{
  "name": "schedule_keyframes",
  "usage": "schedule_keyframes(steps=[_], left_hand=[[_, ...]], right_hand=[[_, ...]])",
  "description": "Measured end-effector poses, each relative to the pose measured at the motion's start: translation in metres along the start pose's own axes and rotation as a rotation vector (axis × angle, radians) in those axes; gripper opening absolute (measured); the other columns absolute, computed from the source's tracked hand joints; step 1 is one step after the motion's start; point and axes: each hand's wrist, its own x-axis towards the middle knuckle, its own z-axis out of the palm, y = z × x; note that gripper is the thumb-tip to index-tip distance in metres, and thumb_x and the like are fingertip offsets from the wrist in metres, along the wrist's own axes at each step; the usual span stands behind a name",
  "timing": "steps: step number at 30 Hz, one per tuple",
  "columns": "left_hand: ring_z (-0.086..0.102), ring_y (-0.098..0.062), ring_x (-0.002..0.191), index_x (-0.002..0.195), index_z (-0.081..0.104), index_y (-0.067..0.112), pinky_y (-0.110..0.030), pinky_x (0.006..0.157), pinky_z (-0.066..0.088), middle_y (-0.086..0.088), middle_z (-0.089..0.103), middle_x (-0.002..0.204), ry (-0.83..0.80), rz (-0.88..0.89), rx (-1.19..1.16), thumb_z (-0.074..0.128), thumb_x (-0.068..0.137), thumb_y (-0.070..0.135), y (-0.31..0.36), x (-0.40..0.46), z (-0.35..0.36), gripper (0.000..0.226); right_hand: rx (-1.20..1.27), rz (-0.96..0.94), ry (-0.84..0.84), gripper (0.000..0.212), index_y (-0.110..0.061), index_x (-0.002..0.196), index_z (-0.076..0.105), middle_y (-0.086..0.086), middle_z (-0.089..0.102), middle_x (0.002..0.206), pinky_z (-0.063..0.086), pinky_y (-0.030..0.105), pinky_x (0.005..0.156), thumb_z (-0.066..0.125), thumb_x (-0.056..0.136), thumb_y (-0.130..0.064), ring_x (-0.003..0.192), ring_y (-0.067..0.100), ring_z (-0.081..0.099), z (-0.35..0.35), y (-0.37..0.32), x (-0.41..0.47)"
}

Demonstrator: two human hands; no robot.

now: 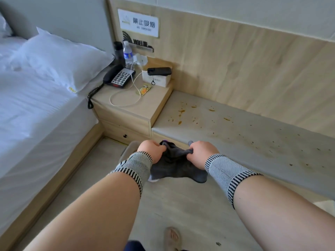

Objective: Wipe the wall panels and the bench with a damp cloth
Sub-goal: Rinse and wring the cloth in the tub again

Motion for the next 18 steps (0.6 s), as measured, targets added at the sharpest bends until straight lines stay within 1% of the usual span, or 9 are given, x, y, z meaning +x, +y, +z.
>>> schedule_keyframes(steps=[1,3,5,8,12,15,16,18], left_hand=[[0.060,-0.027,0.094,0.113,0.067,0.007,-0.031,0.081,0.046,-0.014,0.067,0.109,0.004,-0.009,-0.020,0.055,0.099,0.034,-0.002,0.008,-0.008,0.033],[0.062,-0.029,0.100,0.115,0.067,0.008,-0.030,0.080,0.046,-0.013,0.067,0.107,0.010,-0.024,-0.042,0.056,0.098,0.034,-0.010,0.028,-0.025,0.033],[0.063,-0.029,0.102,0.116,0.068,0.009,-0.030,0.081,0.048,-0.012,0.068,0.109,0.002,-0.037,-0.028,0.058,0.097,0.034,-0.019,0.053,-0.043,0.033],[0.063,-0.029,0.104,0.116,0.069,0.010,-0.032,0.087,0.050,-0.013,0.068,0.112,-0.014,-0.045,0.015,0.058,0.097,0.036,-0.031,0.098,-0.070,0.034],[0.063,-0.029,0.106,0.116,0.068,0.011,-0.035,0.092,0.052,-0.013,0.068,0.115,-0.110,0.005,0.102,0.057,0.098,0.035,-0.047,0.165,-0.097,0.032],[0.063,-0.030,0.107,0.115,0.069,0.009,-0.036,0.094,0.051,-0.014,0.068,0.115,-0.169,0.069,0.200,0.056,0.098,0.033,-0.067,0.220,-0.110,0.033],[0.063,-0.030,0.107,0.116,0.069,0.008,-0.036,0.094,0.051,-0.014,0.068,0.115,-0.183,0.083,0.227,0.056,0.098,0.033,-0.073,0.233,-0.113,0.033],[0.064,-0.029,0.106,0.115,0.069,0.009,-0.035,0.091,0.052,-0.013,0.069,0.114,-0.223,0.080,0.246,0.058,0.097,0.033,-0.091,0.263,-0.117,0.032]], right_hand=[[-0.012,-0.002,-0.008,0.017,-0.017,0.100,0.056,0.007,0.064,0.094,0.038,0.029,0.065,0.048,0.090,-0.028,0.084,0.029,0.058,0.000,-0.007,0.013],[-0.018,-0.009,-0.014,0.032,-0.018,0.118,0.056,0.009,0.066,0.106,0.039,0.029,0.067,0.048,0.089,-0.028,0.094,0.031,0.061,0.002,-0.022,0.040],[-0.016,-0.009,-0.022,0.039,-0.018,0.125,0.055,0.008,0.066,0.112,0.040,0.028,0.067,0.048,0.088,-0.028,0.097,0.030,0.062,0.004,-0.039,0.065],[0.019,0.026,-0.045,0.045,-0.018,0.134,0.051,0.008,0.066,0.116,0.042,0.028,0.070,0.049,0.090,-0.031,0.101,0.029,0.062,0.012,-0.065,0.103],[0.085,0.133,-0.057,0.046,-0.020,0.134,0.054,0.006,0.067,0.108,0.042,0.026,0.070,0.053,0.090,-0.032,0.098,0.026,0.062,0.033,-0.102,0.155],[0.161,0.249,-0.069,0.048,-0.020,0.136,0.052,0.005,0.065,0.103,0.043,0.027,0.068,0.055,0.089,-0.030,0.087,0.025,0.059,0.058,-0.130,0.197],[0.168,0.258,-0.069,0.047,-0.019,0.135,0.053,0.005,0.064,0.101,0.042,0.028,0.067,0.055,0.089,-0.031,0.084,0.024,0.057,0.062,-0.136,0.205],[0.177,0.271,-0.063,0.046,-0.018,0.133,0.054,0.006,0.064,0.099,0.042,0.028,0.066,0.054,0.089,-0.032,0.085,0.024,0.059,0.084,-0.151,0.224]])
